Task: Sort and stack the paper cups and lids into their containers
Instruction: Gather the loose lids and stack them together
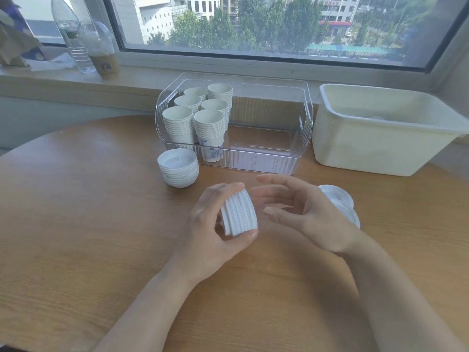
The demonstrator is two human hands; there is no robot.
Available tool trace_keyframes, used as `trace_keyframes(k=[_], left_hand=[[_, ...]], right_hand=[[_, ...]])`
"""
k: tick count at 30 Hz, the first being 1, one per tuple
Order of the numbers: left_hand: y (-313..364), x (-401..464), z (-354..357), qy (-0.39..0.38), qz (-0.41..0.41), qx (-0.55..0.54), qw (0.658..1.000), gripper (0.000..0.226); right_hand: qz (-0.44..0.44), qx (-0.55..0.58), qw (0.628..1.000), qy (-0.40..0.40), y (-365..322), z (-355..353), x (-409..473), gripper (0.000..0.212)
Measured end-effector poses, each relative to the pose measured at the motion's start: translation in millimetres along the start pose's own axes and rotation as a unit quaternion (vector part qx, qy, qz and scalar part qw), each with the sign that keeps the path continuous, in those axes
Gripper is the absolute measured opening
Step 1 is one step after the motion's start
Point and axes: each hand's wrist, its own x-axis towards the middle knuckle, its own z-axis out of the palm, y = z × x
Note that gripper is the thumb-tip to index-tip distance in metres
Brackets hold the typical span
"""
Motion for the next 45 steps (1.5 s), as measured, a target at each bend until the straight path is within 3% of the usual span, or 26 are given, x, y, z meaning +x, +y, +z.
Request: trace_keyframes(k=[2,5,9,13,26,30,34,40,45], left_hand=[[0.2,-0.1,0.1,0.003,-0.005,-0.004,1.0,0.078],[-0.1,0.4,-0.6,0.004,-0.006,-0.011,1.0,0.079],[-1.2,0.1,-1.0,-0.005,-0.003,-0.005,1.0,0.078],[-2.7,0.1,-1.5,-0.005,-0.002,0.0,1.0,0.078],[-5.7,-0.2,-0.5,0.013,-0.012,-0.016,1.0,0.08],[-7.8,0.6,-0.4,0.022,-0.015,-0.013,1.0,0.08],[-10.1,0.8,-0.8,0.025,-0.02,-0.005,0.999,0.08],[-10.6,1.8,-0.2,0.03,-0.02,0.0,0.999,0.081],[-11.0,0.6,-0.5,0.029,-0.022,0.005,0.999,0.081]], right_hand=[[0.001,-0.102,0.993,0.06,-2.3,-18.4,-4.8,0.049],[0.035,-0.284,0.951,0.119,-4.7,-45.5,-15.0,0.045],[0.154,-0.375,0.905,0.131,-3.1,-63.9,-22.1,0.049],[0.17,-0.368,0.904,0.134,3.8,-66.5,-21.1,0.045],[0.006,-0.188,0.978,0.089,17.5,7.2,5.7,0.029],[0.003,-0.213,0.964,0.157,17.1,-10.7,5.6,0.023],[0.052,-0.246,0.958,0.139,23.3,-17.1,4.6,0.015],[0.081,-0.337,0.93,0.121,28.4,-13.1,8.4,0.024],[0.059,-0.282,0.936,0.203,22.9,-13.7,8.6,0.034]])
